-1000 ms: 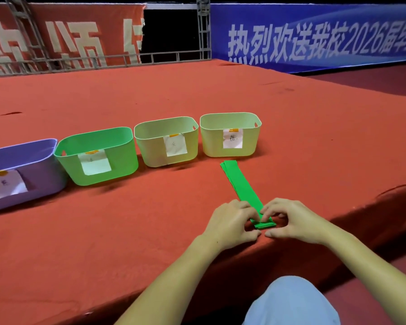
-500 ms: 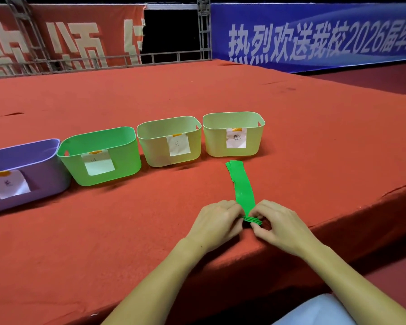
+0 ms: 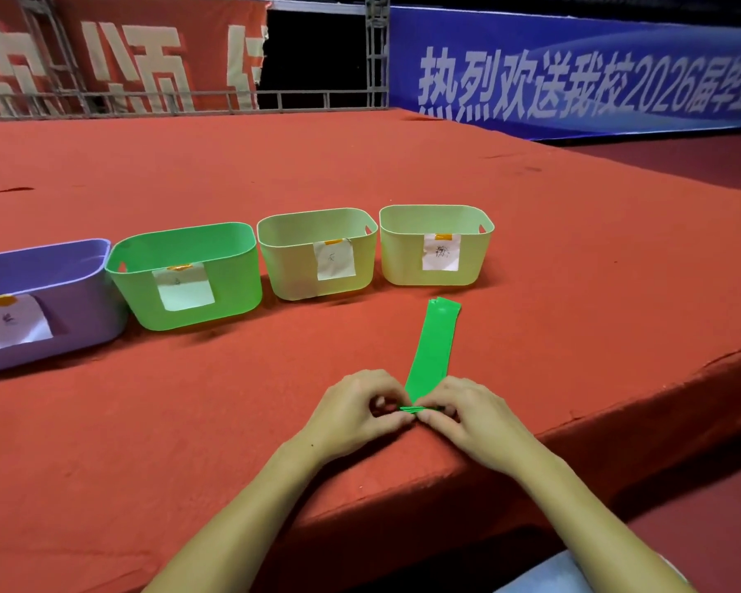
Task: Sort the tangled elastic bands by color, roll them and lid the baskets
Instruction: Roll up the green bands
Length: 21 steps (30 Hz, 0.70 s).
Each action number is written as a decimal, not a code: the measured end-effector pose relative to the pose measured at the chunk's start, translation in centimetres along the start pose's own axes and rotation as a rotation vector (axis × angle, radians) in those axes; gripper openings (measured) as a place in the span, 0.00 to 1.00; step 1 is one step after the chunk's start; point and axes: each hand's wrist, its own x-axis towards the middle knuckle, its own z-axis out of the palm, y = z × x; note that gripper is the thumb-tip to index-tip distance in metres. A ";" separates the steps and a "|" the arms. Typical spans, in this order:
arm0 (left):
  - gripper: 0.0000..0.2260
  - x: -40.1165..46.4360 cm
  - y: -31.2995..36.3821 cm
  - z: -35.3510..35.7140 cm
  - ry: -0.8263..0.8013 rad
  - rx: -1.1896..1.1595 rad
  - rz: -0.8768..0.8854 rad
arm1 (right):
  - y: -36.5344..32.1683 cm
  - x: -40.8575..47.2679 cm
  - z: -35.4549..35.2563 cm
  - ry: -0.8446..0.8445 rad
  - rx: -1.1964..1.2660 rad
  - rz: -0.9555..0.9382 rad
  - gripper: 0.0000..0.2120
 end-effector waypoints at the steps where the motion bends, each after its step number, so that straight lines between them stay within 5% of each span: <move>1: 0.09 0.5 -0.4 0.1 -0.016 -0.055 0.000 | 0.3 0.0 0.2 -0.007 0.042 0.017 0.13; 9: 0.10 1.4 -1.0 0.6 -0.008 -0.107 -0.166 | 0.3 -0.2 0.2 0.146 0.482 0.182 0.13; 21: 0.07 3.4 0.1 0.1 -0.084 0.186 -0.239 | -0.2 -0.6 0.5 0.191 -0.074 0.112 0.10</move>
